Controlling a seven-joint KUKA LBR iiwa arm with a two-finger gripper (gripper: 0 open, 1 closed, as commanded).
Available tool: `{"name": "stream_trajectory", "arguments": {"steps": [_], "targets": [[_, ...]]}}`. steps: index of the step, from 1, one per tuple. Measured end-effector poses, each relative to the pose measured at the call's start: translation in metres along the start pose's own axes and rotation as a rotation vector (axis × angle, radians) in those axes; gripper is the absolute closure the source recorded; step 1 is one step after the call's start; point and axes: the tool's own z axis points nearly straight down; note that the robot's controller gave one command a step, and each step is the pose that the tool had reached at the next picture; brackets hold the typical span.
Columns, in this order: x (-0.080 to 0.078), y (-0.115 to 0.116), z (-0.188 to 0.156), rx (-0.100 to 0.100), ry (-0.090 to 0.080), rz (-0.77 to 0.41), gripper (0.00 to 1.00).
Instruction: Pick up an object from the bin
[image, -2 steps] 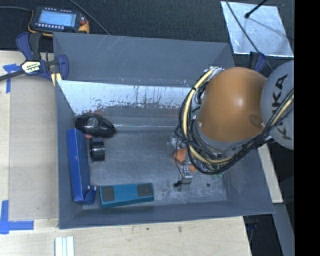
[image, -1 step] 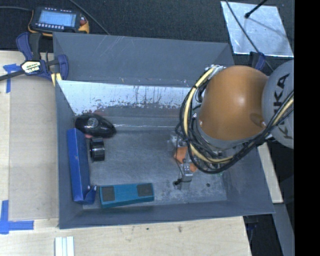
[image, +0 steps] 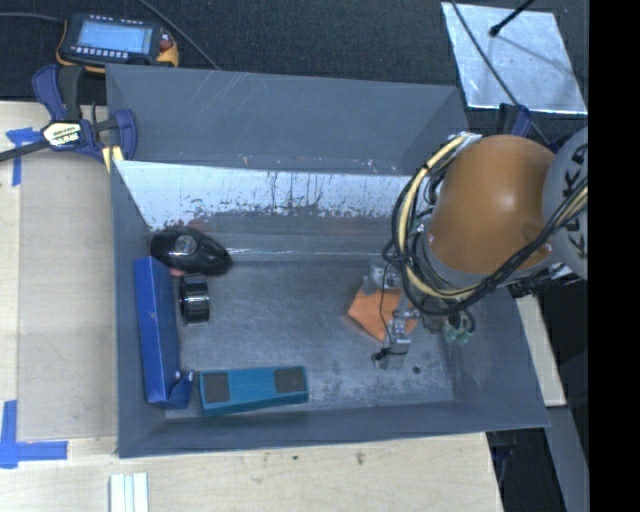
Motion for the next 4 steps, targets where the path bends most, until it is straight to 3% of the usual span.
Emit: {"name": "stream_trajectory", "arguments": {"steps": [1,2,3,4], "targets": [[-0.016,-0.021,0.025,0.006,0.002,0.001,0.00],[-0.036,-0.020,0.056,-0.001,0.002,0.039,0.00],[-0.053,-0.065,0.123,0.002,-0.003,0.059,1.00],[-0.053,-0.065,0.123,0.002,-0.003,0.060,1.00]]}}
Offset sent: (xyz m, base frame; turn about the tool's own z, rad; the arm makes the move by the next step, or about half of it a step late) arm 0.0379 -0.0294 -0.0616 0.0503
